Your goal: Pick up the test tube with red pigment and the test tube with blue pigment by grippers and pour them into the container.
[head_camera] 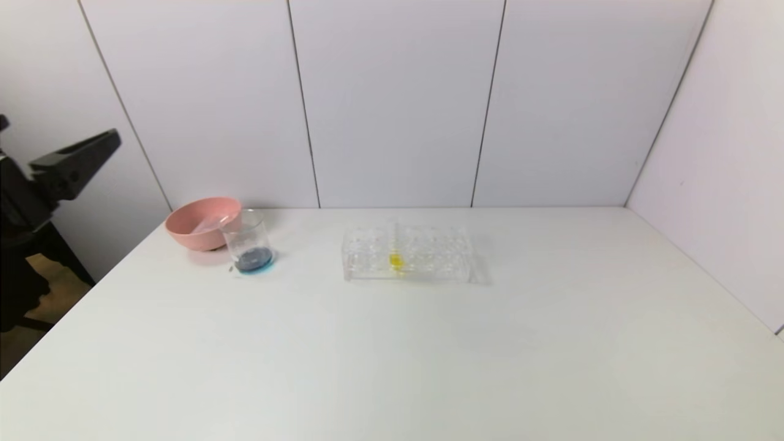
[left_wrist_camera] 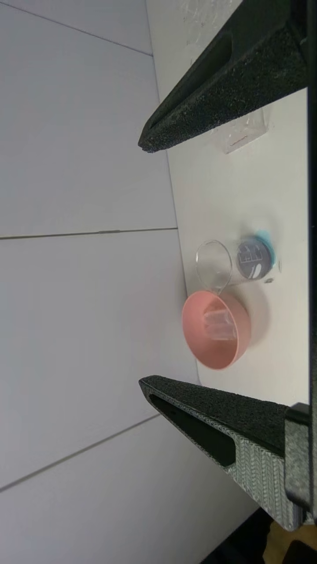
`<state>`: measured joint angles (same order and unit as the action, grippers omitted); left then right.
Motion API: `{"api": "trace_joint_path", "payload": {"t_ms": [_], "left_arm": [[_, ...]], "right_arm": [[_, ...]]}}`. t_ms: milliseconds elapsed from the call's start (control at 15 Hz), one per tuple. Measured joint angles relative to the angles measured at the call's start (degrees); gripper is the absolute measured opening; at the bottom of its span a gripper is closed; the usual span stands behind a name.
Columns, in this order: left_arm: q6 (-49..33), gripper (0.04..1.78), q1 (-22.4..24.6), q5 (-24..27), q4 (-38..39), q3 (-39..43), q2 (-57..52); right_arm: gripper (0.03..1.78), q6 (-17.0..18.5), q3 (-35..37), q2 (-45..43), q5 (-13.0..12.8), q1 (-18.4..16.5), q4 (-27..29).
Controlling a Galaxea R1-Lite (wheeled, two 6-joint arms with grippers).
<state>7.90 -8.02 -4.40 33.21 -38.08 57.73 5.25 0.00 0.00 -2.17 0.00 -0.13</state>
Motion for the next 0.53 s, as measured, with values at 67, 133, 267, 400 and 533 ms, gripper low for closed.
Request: {"api": "trace_joint_path", "payload": {"t_ms": [67,133,267,400,533], "left_arm": [[1.8,1.76,0.0,-1.3,-2.2,0.0,-4.3],[3.6,1.76,0.0,-2.2,-4.1,0.0,-8.1],[7.6,1.76,0.0,-3.9,-7.8,0.1,-15.5],[11.0,1.76,0.1,-4.7,-11.7,0.4,-22.3],[12.5,1.76,0.3,-5.0,-15.8,0.9,-28.1]], "right_arm": [[1.77,0.0,0.0,0.0,0.0,0.0,0.0],[1.77,0.0,0.0,0.0,0.0,0.0,0.0],[1.77,0.0,0.0,0.0,0.0,0.0,0.0],[1.77,0.0,0.0,0.0,0.0,0.0,0.0],[1.77,0.0,0.0,0.0,0.0,0.0,0.0]]}}
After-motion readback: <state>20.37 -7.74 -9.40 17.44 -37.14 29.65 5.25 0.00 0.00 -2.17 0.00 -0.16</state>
